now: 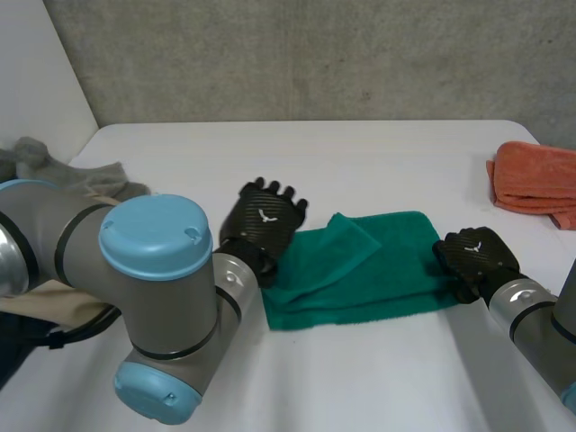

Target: Fold the laundry.

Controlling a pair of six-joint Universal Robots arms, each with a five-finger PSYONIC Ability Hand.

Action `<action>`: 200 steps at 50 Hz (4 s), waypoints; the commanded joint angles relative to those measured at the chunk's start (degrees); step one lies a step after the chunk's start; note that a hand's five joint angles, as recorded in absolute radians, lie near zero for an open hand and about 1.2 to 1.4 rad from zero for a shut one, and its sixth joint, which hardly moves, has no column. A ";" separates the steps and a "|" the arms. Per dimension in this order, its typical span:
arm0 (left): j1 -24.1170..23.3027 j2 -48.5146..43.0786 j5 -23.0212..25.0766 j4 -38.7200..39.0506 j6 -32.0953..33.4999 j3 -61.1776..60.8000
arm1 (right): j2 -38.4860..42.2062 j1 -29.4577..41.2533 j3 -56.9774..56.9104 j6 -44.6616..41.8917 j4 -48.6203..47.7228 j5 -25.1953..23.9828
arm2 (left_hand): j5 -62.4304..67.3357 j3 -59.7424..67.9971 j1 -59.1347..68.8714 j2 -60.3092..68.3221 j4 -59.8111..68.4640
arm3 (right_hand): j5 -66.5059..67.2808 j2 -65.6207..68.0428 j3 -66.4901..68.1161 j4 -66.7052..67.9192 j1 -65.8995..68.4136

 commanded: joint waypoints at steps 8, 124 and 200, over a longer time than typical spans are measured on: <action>-2.35 -10.56 11.76 -3.15 -6.05 13.45 | 0.13 2.01 1.40 -0.22 -0.02 0.11 | -2.85 -1.89 -1.48 -1.76 -1.65 | 13.93 12.61 12.07 11.49 16.34; -3.50 -13.29 0.25 -20.54 -25.74 19.53 | 12.78 9.65 -29.98 17.89 29.15 -10.79 | -2.85 -1.89 -1.48 -1.76 -1.65 | -56.07 -57.39 -57.93 -58.51 -53.66; 6.88 17.64 37.78 -25.66 -22.49 5.21 | 9.44 23.28 1.66 -6.20 -27.62 3.80 | -2.85 -1.89 -1.48 -1.76 -1.65 | -18.94 -20.27 -20.81 -21.38 -16.53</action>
